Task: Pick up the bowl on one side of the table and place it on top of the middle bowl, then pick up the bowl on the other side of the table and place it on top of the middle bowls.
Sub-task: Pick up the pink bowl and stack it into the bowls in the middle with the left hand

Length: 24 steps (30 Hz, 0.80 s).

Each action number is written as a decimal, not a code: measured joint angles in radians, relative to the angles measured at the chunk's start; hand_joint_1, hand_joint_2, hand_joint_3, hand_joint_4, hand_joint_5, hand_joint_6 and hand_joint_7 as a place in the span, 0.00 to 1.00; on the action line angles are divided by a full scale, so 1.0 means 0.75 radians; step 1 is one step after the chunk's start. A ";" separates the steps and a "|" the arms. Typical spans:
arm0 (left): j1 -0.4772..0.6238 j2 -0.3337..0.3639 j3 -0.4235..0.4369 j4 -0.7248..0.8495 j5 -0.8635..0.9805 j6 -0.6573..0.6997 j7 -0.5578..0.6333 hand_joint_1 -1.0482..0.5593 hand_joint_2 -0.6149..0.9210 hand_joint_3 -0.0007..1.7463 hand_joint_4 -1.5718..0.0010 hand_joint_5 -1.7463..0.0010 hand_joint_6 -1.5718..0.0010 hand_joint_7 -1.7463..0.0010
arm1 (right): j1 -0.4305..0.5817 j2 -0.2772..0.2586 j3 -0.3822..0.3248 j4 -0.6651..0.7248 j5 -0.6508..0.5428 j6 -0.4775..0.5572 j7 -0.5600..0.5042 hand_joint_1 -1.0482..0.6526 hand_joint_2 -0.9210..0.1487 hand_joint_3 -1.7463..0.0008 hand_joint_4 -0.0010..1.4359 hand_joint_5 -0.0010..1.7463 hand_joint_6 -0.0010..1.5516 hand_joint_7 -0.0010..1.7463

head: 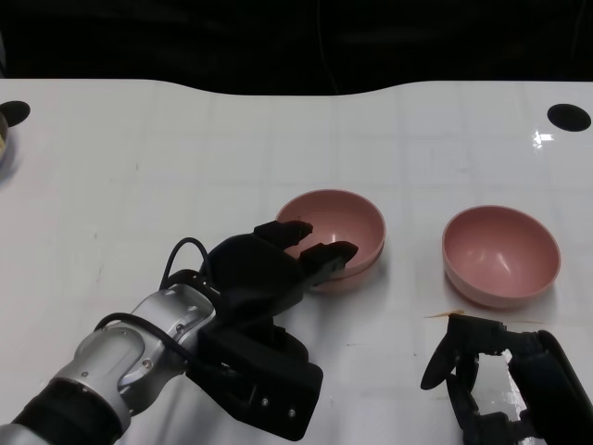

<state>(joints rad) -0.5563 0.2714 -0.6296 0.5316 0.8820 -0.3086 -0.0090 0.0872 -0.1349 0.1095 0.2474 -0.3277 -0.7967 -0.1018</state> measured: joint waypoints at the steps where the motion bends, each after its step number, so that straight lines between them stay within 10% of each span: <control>1: -0.001 -0.001 0.000 0.003 0.000 -0.005 0.007 0.12 1.00 0.19 0.99 0.99 0.99 0.99 | 0.000 0.000 0.000 0.000 0.000 0.000 0.000 0.74 0.75 0.06 0.63 0.98 0.56 0.76; 17: 0.041 0.010 0.099 -0.057 -0.043 -0.044 0.272 0.17 1.00 0.19 1.00 1.00 1.00 1.00 | -0.001 0.000 0.001 0.000 0.000 0.002 0.001 0.74 0.75 0.06 0.63 0.98 0.57 0.76; 24: 0.160 0.075 0.204 -0.102 -0.121 -0.253 0.474 0.29 1.00 0.09 0.81 0.86 0.84 0.93 | -0.002 0.000 0.003 0.000 0.002 0.005 0.002 0.74 0.76 0.06 0.63 0.97 0.56 0.76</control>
<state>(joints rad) -0.4365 0.3276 -0.4767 0.4548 0.7915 -0.4981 0.3462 0.0857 -0.1347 0.1119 0.2473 -0.3261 -0.7931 -0.1002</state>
